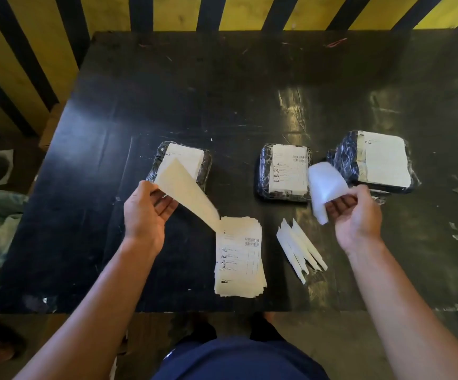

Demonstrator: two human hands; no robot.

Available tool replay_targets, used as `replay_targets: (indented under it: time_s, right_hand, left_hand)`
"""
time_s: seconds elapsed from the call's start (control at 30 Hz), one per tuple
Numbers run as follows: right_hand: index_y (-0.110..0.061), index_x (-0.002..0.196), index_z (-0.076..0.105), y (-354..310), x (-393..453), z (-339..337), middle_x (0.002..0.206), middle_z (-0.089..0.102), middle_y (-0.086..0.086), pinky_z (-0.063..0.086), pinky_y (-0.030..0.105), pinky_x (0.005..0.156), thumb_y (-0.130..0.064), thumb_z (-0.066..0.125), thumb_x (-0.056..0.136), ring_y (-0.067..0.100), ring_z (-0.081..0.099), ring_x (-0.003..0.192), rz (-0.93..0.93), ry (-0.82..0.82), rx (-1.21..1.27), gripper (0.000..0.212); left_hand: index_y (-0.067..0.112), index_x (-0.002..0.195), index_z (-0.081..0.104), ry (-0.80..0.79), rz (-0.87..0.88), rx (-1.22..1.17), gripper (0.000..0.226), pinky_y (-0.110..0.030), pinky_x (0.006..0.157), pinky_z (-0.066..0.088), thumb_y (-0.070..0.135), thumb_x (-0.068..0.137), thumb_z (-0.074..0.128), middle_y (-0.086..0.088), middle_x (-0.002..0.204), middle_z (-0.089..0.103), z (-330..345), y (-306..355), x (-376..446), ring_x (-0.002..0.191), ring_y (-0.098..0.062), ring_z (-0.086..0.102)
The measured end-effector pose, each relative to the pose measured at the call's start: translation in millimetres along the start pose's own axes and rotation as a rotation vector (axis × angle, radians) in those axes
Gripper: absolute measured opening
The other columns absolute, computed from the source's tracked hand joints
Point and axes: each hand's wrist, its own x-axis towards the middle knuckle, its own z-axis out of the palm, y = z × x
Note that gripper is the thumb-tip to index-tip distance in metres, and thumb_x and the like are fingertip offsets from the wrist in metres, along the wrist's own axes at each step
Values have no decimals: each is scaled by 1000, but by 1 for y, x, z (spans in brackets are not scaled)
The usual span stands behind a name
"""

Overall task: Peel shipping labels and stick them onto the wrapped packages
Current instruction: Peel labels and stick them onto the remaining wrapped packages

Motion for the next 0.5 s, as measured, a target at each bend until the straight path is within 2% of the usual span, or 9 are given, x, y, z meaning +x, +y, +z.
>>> replay_targets:
  time_s: [0.07,0.1,0.17,0.23,0.33,0.5]
  right_hand:
    - [-21,66,54,-1,6,-3,69,55,-1,44,29,62,-15,57,84,15,53,70,-171,-61,-261,19]
    - [-21,66,57,1,8,-5,73,57,1,48,31,65,-17,58,85,17,55,74,-240,-98,-385,19]
    - [-14,74,61,8,10,-12,78,65,8,56,38,71,-18,61,89,22,62,75,-358,-149,-614,15]
    - [-8,79,62,20,13,-22,77,68,10,55,39,70,-16,66,90,23,64,70,-443,-166,-819,14]
    - [-13,78,63,44,14,-40,72,67,-2,50,30,64,-13,71,89,11,59,65,-443,-193,-1012,13]
    - [-22,78,60,86,22,-71,73,67,-7,57,40,65,-21,72,86,16,66,71,-371,-204,-1265,14]
  left_hand:
    - [12,97,61,-38,10,85,13,-30,78,60,16,104,50,-8,100,75,0,-7,1,95,-23,74]
    - [12,100,60,-56,11,120,12,-30,79,60,16,105,50,-8,101,74,1,-11,0,96,-23,73]
    - [14,102,61,-94,7,166,12,-30,79,60,17,106,50,-7,101,75,4,-19,-4,95,-23,74]
    - [16,98,62,-130,-8,199,14,-29,77,60,17,107,50,-4,98,78,7,-28,-11,92,-20,75]
    - [16,95,62,-165,-63,211,17,-30,76,60,17,107,51,-8,102,80,12,-41,-18,93,-22,76]
    - [13,88,61,-190,-127,232,22,-27,72,62,13,106,50,-11,97,78,22,-58,-30,82,-20,72]
